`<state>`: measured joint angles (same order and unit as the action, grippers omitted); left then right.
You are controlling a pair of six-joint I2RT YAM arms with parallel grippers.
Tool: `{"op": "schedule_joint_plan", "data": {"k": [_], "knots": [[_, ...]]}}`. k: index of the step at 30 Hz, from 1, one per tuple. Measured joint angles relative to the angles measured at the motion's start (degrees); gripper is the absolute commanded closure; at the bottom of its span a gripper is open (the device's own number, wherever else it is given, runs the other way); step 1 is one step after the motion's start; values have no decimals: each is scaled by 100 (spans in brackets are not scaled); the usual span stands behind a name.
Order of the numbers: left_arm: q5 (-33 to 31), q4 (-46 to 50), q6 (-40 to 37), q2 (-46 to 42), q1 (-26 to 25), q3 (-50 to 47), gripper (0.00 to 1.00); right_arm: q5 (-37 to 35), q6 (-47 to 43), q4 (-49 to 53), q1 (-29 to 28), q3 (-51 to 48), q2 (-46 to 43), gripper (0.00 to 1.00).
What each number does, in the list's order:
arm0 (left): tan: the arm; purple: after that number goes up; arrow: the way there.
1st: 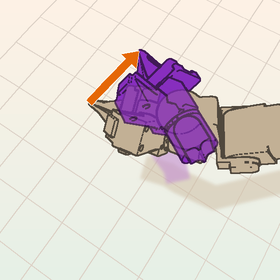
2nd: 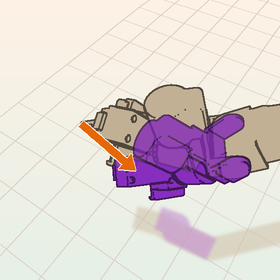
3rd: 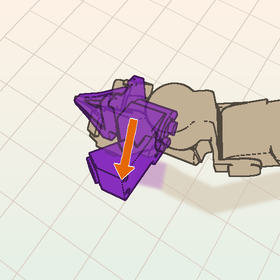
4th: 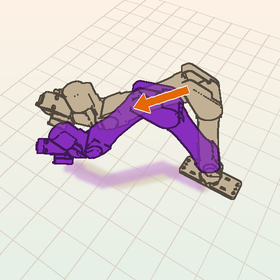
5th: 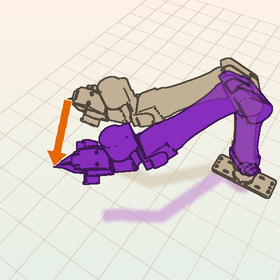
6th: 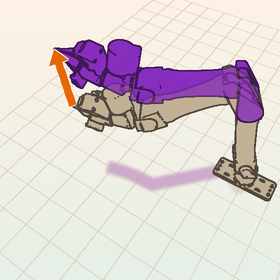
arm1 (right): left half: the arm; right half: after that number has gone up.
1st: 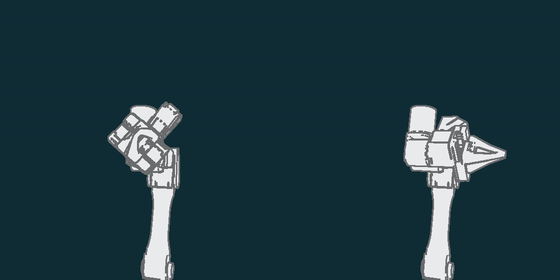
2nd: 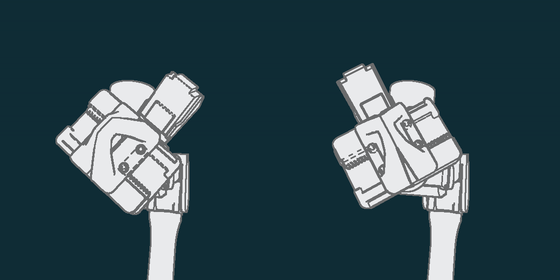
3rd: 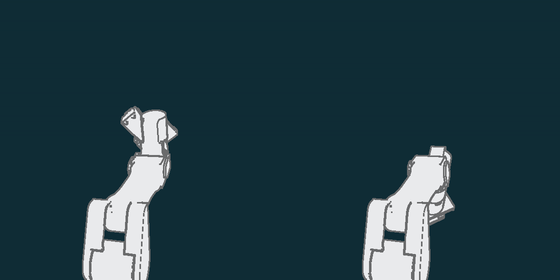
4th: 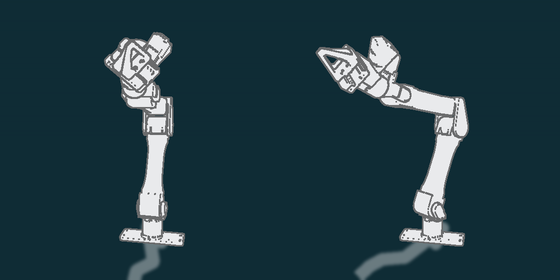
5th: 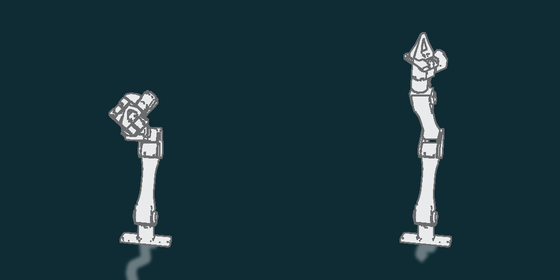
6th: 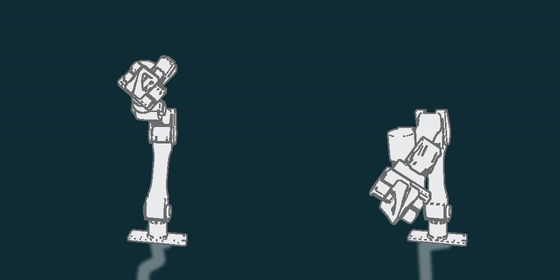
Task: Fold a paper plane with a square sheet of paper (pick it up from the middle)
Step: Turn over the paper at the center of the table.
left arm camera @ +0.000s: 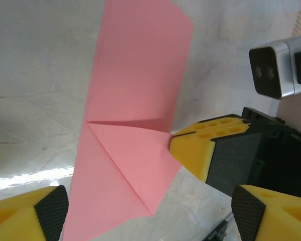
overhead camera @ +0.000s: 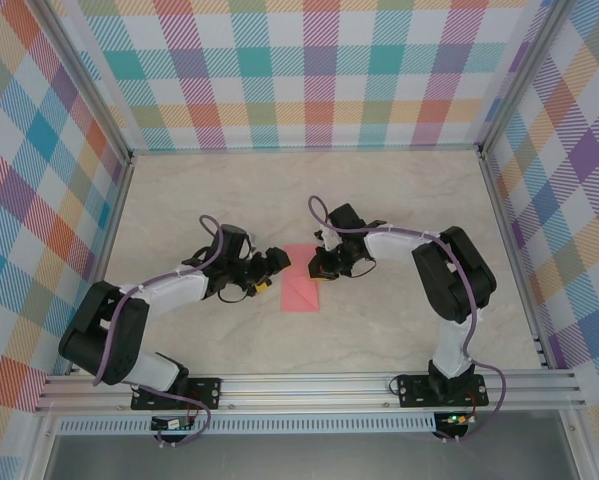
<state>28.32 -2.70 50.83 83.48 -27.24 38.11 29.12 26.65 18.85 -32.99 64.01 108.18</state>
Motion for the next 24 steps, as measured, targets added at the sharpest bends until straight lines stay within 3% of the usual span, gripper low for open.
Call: {"op": "schedule_joint_plan", "data": {"k": [17,24], "knots": [[245,-820,463,1027,-378,118,55,-151,146,-256,146,-269,-173,97],[275,-981,516,1322,-387,289,63,-149,162,-280,146,-339,-179,96]]}}
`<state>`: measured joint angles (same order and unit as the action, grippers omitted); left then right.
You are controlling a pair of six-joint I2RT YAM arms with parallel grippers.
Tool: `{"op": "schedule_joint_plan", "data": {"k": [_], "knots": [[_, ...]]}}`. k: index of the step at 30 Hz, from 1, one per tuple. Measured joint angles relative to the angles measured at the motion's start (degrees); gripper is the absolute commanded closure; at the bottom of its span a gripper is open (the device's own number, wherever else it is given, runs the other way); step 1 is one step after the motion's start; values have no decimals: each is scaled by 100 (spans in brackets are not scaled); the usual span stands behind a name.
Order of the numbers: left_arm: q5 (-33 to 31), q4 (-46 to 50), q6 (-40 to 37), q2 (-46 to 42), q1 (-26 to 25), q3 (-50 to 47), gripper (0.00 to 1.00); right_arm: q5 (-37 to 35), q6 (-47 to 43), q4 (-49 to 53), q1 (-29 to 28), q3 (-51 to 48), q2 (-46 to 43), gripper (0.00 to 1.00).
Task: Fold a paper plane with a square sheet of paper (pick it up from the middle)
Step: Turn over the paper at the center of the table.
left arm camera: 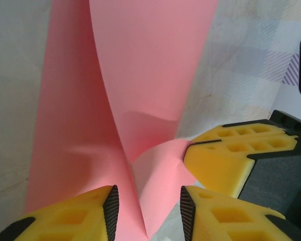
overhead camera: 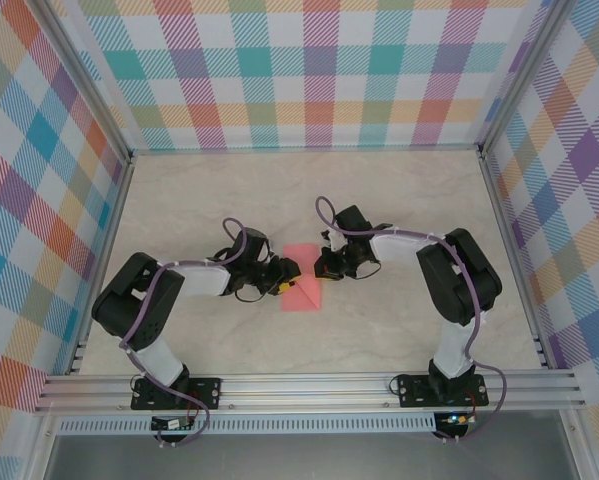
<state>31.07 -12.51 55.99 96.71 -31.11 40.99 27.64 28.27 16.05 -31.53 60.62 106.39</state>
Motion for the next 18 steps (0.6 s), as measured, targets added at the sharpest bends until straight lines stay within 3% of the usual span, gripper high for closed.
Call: {"op": "schedule_joint_plan", "data": {"k": [4,7,10,18], "knots": [[2,-35,-2,109,0,74,68,0,2,-2,0,0,-11,92],[28,-103,-4,197,0,109,76,-4,44,-2,4,-24,-70,76],[83,-162,-39,260,0,127,83,-81,153,24,13,-114,-308,50],[-151,9,-544,173,-120,236,99,-909,409,245,94,-256,-1569,31]]}}
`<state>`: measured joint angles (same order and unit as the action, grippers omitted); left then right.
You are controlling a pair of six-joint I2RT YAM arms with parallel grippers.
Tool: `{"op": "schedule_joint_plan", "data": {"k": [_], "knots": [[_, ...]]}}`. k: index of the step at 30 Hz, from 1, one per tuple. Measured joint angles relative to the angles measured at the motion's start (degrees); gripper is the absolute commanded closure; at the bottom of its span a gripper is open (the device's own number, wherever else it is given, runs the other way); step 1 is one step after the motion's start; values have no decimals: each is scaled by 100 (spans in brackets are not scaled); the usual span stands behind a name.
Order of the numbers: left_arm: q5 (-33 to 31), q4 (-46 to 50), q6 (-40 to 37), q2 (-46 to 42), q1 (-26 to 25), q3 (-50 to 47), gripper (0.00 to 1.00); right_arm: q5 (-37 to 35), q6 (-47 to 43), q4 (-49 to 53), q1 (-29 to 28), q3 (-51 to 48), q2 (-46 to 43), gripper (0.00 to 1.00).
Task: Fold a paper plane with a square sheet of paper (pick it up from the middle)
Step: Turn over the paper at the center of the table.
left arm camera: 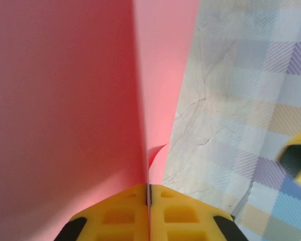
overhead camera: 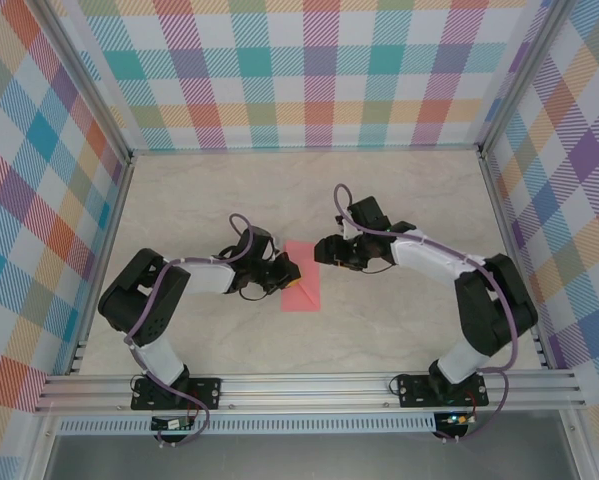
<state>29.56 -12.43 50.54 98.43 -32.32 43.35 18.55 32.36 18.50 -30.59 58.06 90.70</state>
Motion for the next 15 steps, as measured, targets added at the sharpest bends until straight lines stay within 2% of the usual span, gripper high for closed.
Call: {"op": "schedule_joint_plan", "data": {"k": [4,8,12,15], "knots": [[-313,826,-479,-280,-101,404,100,-595,46,247,31,0,-592,22],[-990,2382,-1165,-774,-214,1257,100,-1228,72,555,61,-20,-1115,8],[-2057,4166,-1814,-1134,-323,2522,100,-1864,81,828,68,-125,-1620,0],[-2953,5270,-2131,-1246,-343,3351,99,-2262,90,994,98,-238,-1939,0]]}}
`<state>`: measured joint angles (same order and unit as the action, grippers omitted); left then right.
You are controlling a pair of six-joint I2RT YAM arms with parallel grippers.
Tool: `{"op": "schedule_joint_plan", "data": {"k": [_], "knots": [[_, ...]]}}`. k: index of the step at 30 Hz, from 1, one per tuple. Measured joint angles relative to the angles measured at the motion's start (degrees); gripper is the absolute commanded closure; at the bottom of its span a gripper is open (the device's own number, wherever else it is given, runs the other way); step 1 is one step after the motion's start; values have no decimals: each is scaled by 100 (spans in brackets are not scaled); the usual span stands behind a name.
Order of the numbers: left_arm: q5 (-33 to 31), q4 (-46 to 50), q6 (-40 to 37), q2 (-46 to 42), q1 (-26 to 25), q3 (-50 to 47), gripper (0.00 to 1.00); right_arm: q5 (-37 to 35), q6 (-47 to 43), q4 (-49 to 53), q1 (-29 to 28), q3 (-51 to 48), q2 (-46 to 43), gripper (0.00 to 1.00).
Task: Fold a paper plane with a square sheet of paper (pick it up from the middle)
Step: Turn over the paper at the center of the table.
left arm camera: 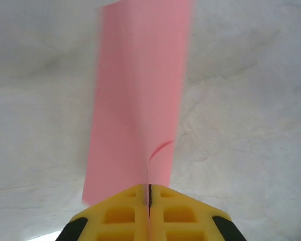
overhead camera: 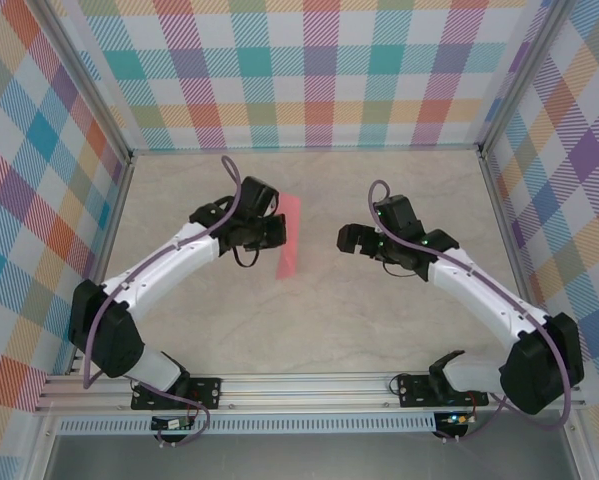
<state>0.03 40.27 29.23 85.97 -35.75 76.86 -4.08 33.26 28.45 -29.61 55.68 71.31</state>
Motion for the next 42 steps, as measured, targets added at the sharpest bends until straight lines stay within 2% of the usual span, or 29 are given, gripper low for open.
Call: {"op": "schedule_joint_plan", "data": {"k": [5,10,15,18,28,35,39,42], "knots": [[-1434,1189,-219,55,-76,614,99,-415,39,138,39,-118,-275,0],[-2848,1888,-116,817,-295,907,99,-603,70,254,68,-221,-310,0],[-3794,2210,214,1867,-579,1003,99,-732,109,365,81,-249,-313,0],[-4063,2258,420,2391,-780,1012,99,-767,138,415,111,-251,-317,0],[-4017,2092,789,3615,-1349,1296,98,-866,214,511,160,-275,-328,0],[-3528,1779,870,3731,-1543,1384,92,-933,269,597,203,-363,-391,0],[-3047,1493,855,3731,-1556,1384,85,-946,343,601,238,-398,-452,0],[-2590,1220,791,3729,-1556,1370,75,-955,374,614,262,-431,-468,0]]}}
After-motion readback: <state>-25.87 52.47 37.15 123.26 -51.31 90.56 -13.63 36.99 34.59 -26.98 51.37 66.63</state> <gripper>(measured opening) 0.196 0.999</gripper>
